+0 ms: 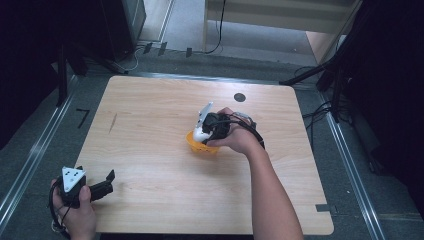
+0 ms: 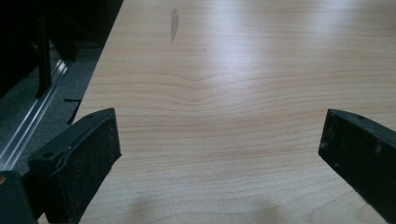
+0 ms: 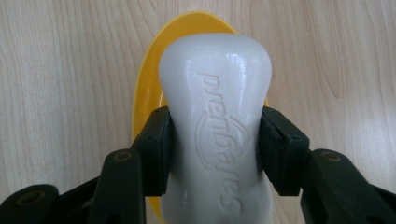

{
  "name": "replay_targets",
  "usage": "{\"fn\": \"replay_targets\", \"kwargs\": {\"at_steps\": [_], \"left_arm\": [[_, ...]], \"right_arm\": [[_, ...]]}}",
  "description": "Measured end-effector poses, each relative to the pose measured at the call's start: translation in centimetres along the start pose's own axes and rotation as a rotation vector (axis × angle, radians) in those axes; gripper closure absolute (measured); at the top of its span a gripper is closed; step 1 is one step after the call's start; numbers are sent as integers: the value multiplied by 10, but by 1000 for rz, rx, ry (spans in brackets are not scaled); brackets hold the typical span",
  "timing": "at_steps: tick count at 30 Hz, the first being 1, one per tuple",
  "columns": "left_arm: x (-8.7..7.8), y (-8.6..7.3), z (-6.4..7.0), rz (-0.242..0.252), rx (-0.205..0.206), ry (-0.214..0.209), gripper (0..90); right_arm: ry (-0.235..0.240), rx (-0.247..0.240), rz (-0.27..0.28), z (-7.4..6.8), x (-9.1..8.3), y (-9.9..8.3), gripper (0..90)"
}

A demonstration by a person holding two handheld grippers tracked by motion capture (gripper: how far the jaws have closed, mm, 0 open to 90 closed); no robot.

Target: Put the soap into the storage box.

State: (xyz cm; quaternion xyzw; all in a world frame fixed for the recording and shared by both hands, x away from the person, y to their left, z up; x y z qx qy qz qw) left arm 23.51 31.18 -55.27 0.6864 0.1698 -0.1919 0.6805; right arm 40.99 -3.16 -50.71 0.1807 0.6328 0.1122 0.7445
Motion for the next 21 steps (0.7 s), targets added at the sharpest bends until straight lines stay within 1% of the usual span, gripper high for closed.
{"fn": "replay_targets", "kwargs": {"at_steps": [1,2,4,5,6,7,8,9,11,12,13,14,17,18,19,21], "left_arm": [[0,0,0,0,0,0,0],[0,0,0,1,-1,-1,0],[0,0,0,1,-3,-1,0],[0,0,0,1,-3,-1,0],[0,0,0,0,-2,-1,0],[0,0,0,1,-2,-1,0],[0,0,0,2,-2,-1,0],[0,0,0,1,-2,-1,0],[0,0,0,1,-2,-1,0],[0,0,0,1,-2,-1,0],[0,0,0,2,-2,-1,0],[0,0,0,1,-2,-1,0],[0,0,0,3,-1,-1,0],[0,0,0,2,0,-1,0],[0,0,0,2,0,-2,0],[0,0,0,2,0,-1,0]], "right_arm": [[0,-3,-6,0,1,0,511],[10,-5,-10,0,3,0,510],[35,11,-18,-2,4,-2,504],[35,11,-18,-2,4,-2,504],[32,21,-21,-3,4,-2,450],[32,21,-21,-3,4,-2,450],[15,30,-7,0,3,-1,424],[11,50,8,1,0,0,414],[-3,64,40,3,-6,2,391],[-3,64,40,3,-6,2,391],[-2,77,39,3,-7,1,390],[-6,74,40,3,-8,0,390],[-13,104,49,3,-13,-5,384],[-13,104,49,3,-13,-5,384],[-14,130,67,3,-16,-8,365],[-20,160,74,3,-18,-11,331]]}}
Point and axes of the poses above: each handheld gripper's, and its own axes: x roughly forward along the jaws, y roughly out of its top, z roughly to its right, the point moved 6 cm from there along x, roughly forward along the jaws, and after that the axes turned 1 degree about y, right-handed, at the moved point
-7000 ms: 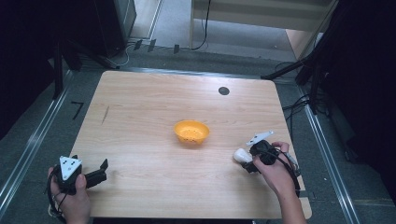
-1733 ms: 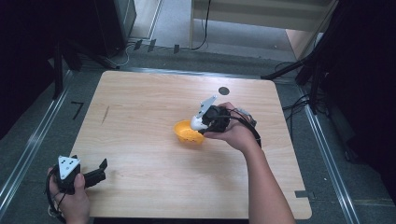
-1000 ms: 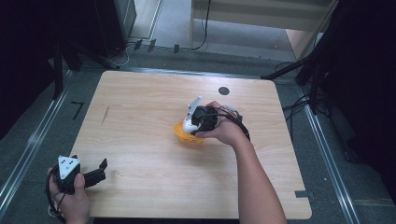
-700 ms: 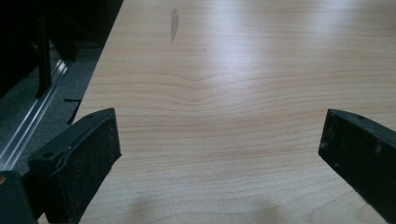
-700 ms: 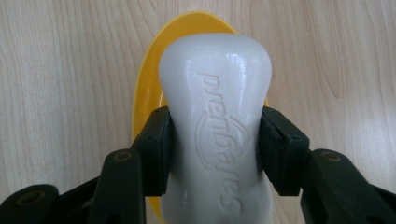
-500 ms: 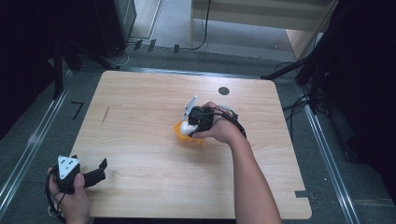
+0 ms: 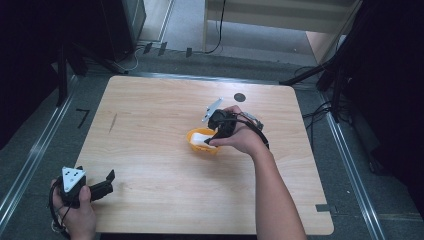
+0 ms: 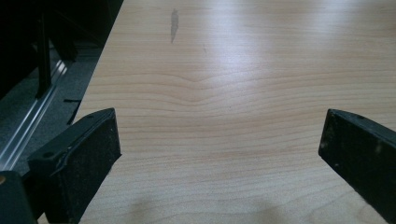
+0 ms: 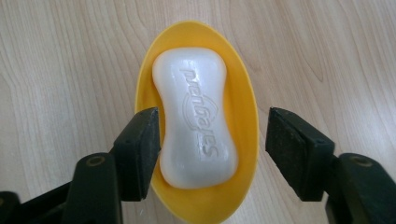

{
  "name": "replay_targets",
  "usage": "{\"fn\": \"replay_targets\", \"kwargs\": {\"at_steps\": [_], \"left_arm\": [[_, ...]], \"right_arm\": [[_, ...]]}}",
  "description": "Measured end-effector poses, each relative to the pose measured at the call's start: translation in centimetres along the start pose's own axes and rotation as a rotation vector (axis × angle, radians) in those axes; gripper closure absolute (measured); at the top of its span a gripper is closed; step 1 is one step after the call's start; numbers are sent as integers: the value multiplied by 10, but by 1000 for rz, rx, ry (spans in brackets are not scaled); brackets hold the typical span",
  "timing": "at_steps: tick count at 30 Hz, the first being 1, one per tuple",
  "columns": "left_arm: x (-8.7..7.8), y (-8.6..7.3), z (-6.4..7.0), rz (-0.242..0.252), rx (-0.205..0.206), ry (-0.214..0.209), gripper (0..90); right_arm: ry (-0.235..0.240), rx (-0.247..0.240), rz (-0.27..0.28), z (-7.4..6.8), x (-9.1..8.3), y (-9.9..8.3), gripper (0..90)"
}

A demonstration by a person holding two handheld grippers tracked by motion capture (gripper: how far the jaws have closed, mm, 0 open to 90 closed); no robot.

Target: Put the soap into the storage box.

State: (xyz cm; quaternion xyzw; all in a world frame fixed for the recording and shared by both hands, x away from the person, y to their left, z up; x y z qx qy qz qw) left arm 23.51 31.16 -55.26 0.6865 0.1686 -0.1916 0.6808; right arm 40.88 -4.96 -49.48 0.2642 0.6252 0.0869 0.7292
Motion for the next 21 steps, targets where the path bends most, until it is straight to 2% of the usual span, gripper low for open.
{"fn": "replay_targets", "kwargs": {"at_steps": [2,4,8,9,13,15,17,18,19,21], "left_arm": [[0,0,0,0,2,1,0],[0,0,0,-1,3,3,0],[0,0,0,-1,5,3,0],[0,0,0,-2,6,2,0],[0,0,0,-2,7,1,0],[0,0,0,-2,7,3,0],[0,0,0,-1,7,4,0],[0,0,0,-1,7,4,0],[0,0,0,-2,8,1,0],[0,0,0,-2,7,1,0]], "right_arm": [[-5,13,1,1,-1,-2,316],[-6,57,0,0,-4,-10,282],[-19,79,10,0,-8,-16,237],[-29,94,16,0,-9,-20,191],[-35,127,25,-1,-12,-26,130],[-67,156,38,-2,-12,-34,80],[-59,177,36,-4,-12,-40,17],[-59,177,36,-4,-12,-40,17],[-46,202,58,-5,-14,-46,12],[-40,218,66,-7,-15,-53,0]]}}
Point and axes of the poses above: each handheld gripper's, and its own axes: x roughly forward along the jaws, y roughly out of its top, z roughly to its right, the point moved 6 cm from there along x, roughly forward along the jaws, and after that the axes turned 1 degree about y, right-handed, at the moved point
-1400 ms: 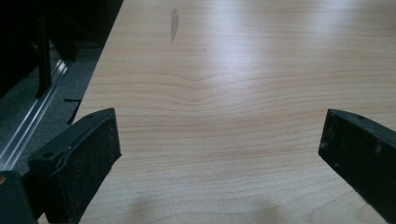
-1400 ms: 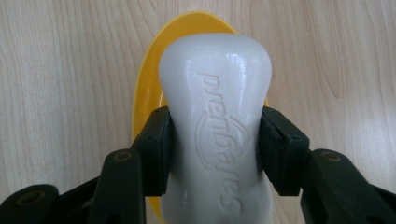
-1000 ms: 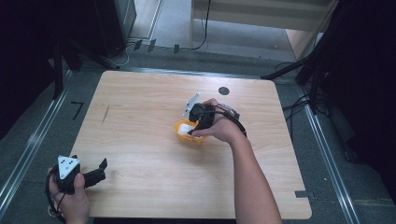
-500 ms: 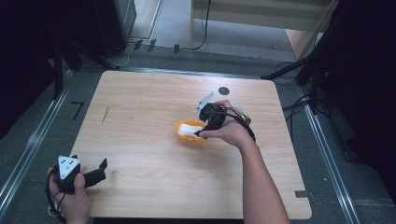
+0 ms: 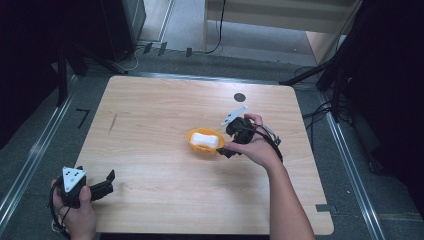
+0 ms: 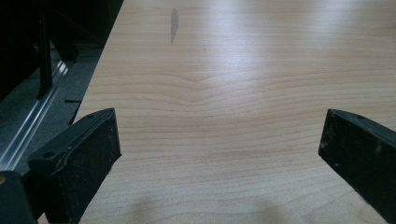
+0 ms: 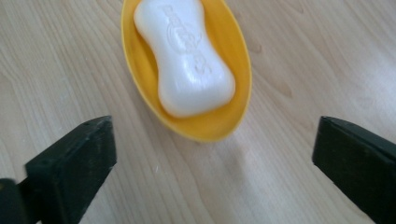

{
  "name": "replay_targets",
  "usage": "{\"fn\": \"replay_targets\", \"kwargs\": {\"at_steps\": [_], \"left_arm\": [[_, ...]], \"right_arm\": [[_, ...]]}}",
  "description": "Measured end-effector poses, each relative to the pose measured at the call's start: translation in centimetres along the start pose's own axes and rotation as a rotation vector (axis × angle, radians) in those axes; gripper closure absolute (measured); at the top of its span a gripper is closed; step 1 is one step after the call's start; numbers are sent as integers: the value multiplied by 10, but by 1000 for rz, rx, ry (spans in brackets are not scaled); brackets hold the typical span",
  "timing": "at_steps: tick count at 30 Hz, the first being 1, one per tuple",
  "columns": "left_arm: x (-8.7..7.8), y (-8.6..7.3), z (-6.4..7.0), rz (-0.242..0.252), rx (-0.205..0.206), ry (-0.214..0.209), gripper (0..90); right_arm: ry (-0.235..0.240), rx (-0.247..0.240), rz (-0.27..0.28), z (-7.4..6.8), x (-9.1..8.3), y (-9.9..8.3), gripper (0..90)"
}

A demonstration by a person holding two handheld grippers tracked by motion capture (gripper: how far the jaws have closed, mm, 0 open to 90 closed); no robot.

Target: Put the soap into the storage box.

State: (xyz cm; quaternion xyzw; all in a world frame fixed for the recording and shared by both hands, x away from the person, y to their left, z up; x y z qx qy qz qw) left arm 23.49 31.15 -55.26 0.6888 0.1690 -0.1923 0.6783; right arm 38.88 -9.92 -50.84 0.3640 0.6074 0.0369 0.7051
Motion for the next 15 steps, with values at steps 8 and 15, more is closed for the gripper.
{"fn": "replay_targets", "kwargs": {"at_steps": [8,15], "left_arm": [[0,0,0,1,0,1,0],[0,0,0,0,0,1,0]], "right_arm": [[-13,59,21,3,-10,-26,0],[-38,85,38,1,-14,-44,0]]}}
Point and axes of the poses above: each handheld gripper's, and its own axes: x roughly forward along the jaws, y roughly out of its top, z roughly to its right, the point moved 6 cm from there along x, roughly forward along the jaws, and after that the axes turned 1 degree about y, right-handed, at the moved point
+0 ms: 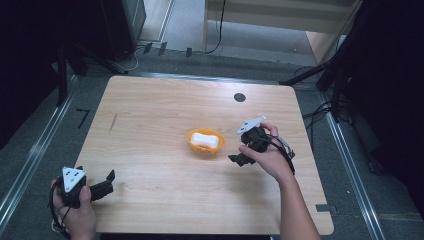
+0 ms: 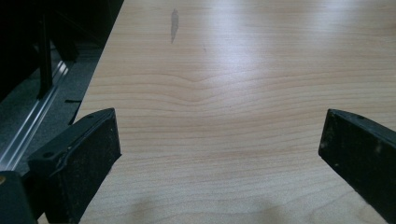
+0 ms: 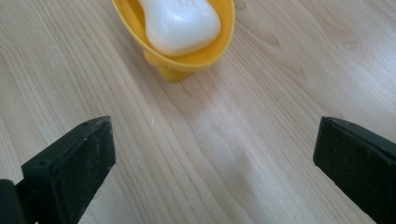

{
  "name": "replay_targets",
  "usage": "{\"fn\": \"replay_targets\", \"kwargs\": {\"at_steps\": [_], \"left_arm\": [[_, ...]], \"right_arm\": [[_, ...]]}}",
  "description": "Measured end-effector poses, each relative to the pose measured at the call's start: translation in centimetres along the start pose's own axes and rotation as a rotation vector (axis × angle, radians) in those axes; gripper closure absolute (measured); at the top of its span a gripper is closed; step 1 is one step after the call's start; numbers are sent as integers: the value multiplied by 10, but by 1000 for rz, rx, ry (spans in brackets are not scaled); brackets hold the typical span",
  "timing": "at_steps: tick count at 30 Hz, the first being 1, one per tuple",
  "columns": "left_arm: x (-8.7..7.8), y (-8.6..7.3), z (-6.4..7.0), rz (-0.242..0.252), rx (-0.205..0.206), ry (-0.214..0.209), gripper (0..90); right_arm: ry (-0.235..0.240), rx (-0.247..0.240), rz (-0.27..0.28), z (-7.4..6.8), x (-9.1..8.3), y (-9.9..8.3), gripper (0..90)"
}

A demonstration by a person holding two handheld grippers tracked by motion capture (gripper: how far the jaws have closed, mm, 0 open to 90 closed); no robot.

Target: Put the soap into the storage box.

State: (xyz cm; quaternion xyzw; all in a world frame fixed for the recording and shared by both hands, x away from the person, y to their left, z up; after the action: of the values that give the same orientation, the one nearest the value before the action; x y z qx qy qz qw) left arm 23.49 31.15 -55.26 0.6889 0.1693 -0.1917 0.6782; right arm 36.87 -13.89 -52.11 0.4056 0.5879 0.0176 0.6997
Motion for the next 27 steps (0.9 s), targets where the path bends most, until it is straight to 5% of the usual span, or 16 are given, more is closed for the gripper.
{"fn": "replay_targets", "kwargs": {"at_steps": [27], "left_arm": [[0,0,0,1,0,5,0]], "right_arm": [[-88,110,63,2,-18,-69,0]]}}
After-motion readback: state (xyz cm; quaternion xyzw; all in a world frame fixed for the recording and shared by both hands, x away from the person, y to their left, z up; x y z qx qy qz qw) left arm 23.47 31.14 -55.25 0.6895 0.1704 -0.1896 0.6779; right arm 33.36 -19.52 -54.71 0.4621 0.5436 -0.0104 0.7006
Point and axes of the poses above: each handheld gripper's, and its own axes: x roughly forward along the jaws, y roughly out of its top, z roughly to its right, the point moved 6 cm from there along x, roughly forward along the jaws, and after that the axes turned 1 degree about y, right-handed, at the moved point
